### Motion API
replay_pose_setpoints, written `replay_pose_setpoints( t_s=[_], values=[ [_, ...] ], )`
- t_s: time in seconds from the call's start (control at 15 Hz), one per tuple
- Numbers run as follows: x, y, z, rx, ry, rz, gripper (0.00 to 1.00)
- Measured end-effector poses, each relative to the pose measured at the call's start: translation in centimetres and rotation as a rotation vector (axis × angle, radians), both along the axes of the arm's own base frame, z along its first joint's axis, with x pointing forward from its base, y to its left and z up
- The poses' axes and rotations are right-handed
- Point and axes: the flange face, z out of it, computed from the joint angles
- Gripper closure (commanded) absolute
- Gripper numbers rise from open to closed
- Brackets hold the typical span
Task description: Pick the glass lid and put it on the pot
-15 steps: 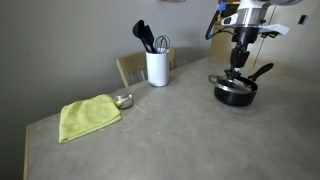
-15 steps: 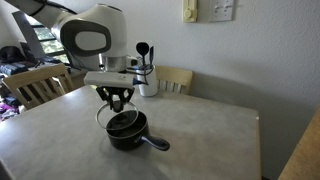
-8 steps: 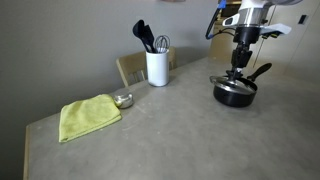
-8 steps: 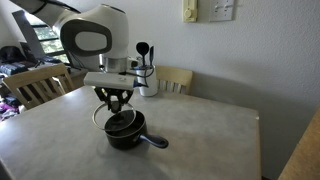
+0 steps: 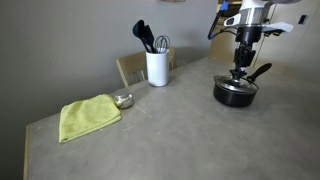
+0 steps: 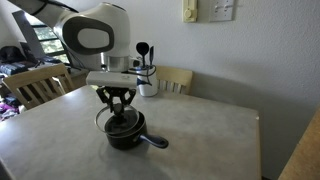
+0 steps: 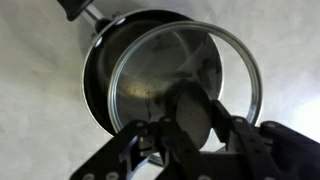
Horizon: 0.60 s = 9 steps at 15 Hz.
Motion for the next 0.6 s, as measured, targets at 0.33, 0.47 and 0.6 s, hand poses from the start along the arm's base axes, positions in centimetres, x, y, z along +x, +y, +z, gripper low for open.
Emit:
replay_pose_setpoints(
  t_s=[0.33, 0.47, 0.6],
  values=[
    [0.0, -1.3, 0.1, -0.045, 0.008, 0.02, 0.86],
    [-0.1, -1.4, -0.1, -0.05, 0.012, 0.023, 0.86],
    [-0.1, -1.3, -0.4, -0.056, 0.013, 0.029, 0.86]
  ],
)
